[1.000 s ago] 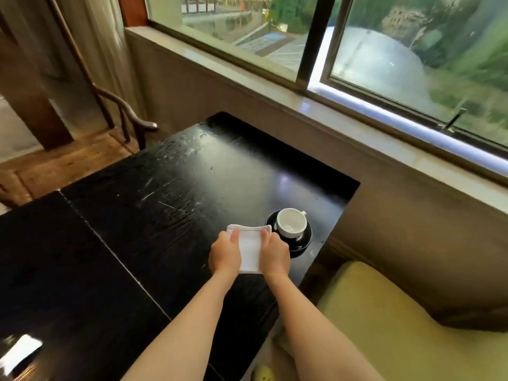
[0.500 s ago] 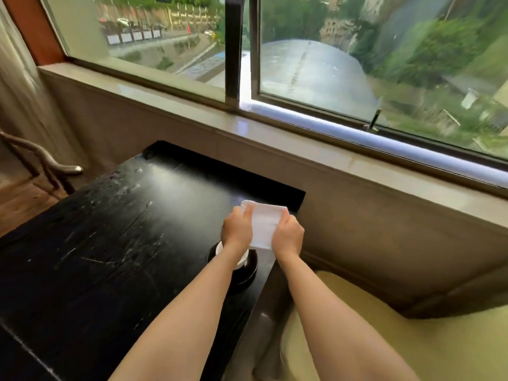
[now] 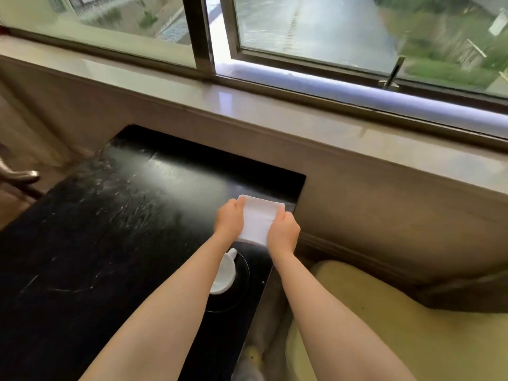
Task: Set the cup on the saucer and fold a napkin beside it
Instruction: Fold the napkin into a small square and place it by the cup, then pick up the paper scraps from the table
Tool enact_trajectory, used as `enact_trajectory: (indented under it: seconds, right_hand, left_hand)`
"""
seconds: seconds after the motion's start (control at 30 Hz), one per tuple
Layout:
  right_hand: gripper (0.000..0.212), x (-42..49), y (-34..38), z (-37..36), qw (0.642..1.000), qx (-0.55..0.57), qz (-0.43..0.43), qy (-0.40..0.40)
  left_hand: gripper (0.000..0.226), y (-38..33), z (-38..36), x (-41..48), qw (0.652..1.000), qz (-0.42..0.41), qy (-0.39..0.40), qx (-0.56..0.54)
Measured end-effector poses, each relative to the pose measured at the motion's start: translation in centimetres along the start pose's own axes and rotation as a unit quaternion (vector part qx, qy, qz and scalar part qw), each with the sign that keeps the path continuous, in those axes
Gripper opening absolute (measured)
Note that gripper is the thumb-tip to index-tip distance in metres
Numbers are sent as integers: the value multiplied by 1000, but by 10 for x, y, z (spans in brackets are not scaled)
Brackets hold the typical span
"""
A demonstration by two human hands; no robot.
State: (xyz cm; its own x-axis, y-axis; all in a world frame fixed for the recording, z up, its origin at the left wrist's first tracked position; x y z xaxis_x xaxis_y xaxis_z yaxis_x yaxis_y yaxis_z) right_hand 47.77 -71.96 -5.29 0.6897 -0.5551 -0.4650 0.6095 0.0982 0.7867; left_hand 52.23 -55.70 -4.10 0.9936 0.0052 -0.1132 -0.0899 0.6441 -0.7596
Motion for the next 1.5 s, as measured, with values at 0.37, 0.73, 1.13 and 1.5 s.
enact_trajectory:
  seconds: [0.37,0.73,1.13,1.5]
  right_hand:
    - [31,74,-51,-71,982,-102,-98,129]
    - [36,90,-45,-71,990,-113,-46,65]
    - [44,85,-47,-65,983,-171,-15,66]
    - [57,46,-41,-32,893,-413,33,176]
  left_hand:
    - [32,71,-45,59,966,55,222,-119]
    - [61,90,-55,82,975,32,181,-125]
    - [58,90,-51,76,985,16,163,-53]
    - [41,63,-2,22,974,-6,206,92]
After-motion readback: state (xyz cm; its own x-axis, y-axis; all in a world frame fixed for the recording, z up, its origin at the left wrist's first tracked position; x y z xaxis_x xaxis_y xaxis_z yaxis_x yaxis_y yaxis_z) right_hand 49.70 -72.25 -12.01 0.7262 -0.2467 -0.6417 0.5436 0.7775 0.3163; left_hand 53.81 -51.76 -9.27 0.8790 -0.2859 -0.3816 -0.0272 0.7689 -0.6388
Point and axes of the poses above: each hand's wrist, its own x-axis towards the middle knuckle, its own z-axis out of the back of the hand, y = z × x, the point moved 8 cm from there along x, towards the middle knuckle, and after that the axes turned 13 degrees about -z, right-handed, at the moved point
